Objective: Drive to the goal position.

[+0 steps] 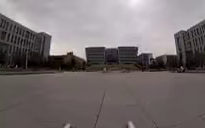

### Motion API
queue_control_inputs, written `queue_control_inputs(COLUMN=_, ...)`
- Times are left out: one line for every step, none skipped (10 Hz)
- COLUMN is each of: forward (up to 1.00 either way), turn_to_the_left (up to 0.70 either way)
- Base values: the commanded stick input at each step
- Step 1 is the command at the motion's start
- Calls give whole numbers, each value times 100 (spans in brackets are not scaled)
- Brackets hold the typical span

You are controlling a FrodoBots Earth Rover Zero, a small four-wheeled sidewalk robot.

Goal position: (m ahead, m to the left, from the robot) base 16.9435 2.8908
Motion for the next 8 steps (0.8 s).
queue_control_inputs(forward=70, turn_to_the_left=0)
queue_control_inputs(forward=70, turn_to_the_left=0)
queue_control_inputs(forward=70, turn_to_the_left=0)
queue_control_inputs(forward=70, turn_to_the_left=0)
queue_control_inputs(forward=70, turn_to_the_left=0)
queue_control_inputs(forward=70, turn_to_the_left=0)
queue_control_inputs(forward=70, turn_to_the_left=0)
queue_control_inputs(forward=70, turn_to_the_left=0)
